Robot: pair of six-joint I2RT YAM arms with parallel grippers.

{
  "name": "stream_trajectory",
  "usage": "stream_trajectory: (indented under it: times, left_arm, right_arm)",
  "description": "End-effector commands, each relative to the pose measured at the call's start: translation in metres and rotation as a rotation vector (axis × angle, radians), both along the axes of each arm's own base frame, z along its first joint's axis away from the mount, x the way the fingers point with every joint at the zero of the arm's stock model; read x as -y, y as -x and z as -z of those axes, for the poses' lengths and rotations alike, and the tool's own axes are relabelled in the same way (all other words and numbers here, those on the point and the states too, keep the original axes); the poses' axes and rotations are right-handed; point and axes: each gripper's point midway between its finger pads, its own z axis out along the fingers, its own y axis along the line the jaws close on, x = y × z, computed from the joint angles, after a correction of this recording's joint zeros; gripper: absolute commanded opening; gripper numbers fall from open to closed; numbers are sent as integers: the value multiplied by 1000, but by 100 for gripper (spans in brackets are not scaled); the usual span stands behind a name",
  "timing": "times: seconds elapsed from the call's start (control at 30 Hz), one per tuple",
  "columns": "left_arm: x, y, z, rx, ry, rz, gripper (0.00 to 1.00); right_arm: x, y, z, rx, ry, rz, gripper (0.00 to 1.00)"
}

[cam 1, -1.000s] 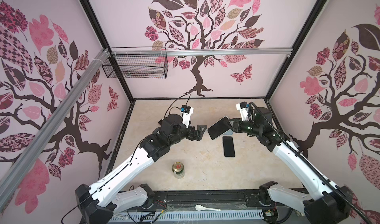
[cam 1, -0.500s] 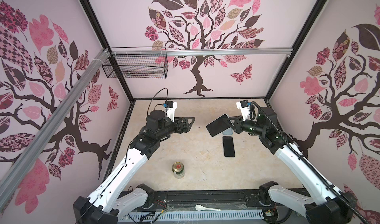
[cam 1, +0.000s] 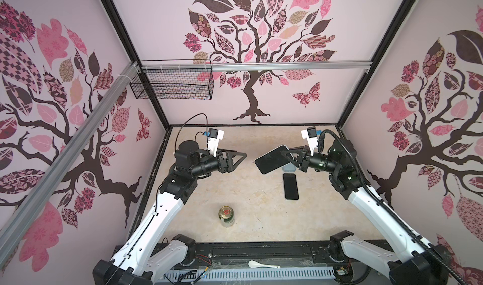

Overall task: Take the phone out of the phone case
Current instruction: Pass the phone.

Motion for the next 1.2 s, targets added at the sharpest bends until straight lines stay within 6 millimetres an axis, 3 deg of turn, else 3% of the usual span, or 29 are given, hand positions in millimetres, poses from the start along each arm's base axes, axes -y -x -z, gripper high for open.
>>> stream_trajectory:
  times: [0.0, 0.33, 0.53, 0.73, 1.17]
  left_arm:
    - [7, 13, 2, 60, -10, 100, 75]
    - [21, 44, -5, 112, 24, 307, 69]
    - [41, 71, -2, 135, -17, 435, 56]
    - [48, 76, -1, 131, -21, 493, 35]
    - [50, 89, -4, 126, -20, 562, 25]
  right_arm:
    - [-2, 33, -44, 164, -78, -129, 0]
    - [-5, 56, -66, 155, -202, -281, 0]
    - [-8, 58, -61, 150, -164, -324, 0]
    - [-9, 61, -56, 150, -115, -345, 0]
    - [-14, 56, -51, 82, -75, -378, 0]
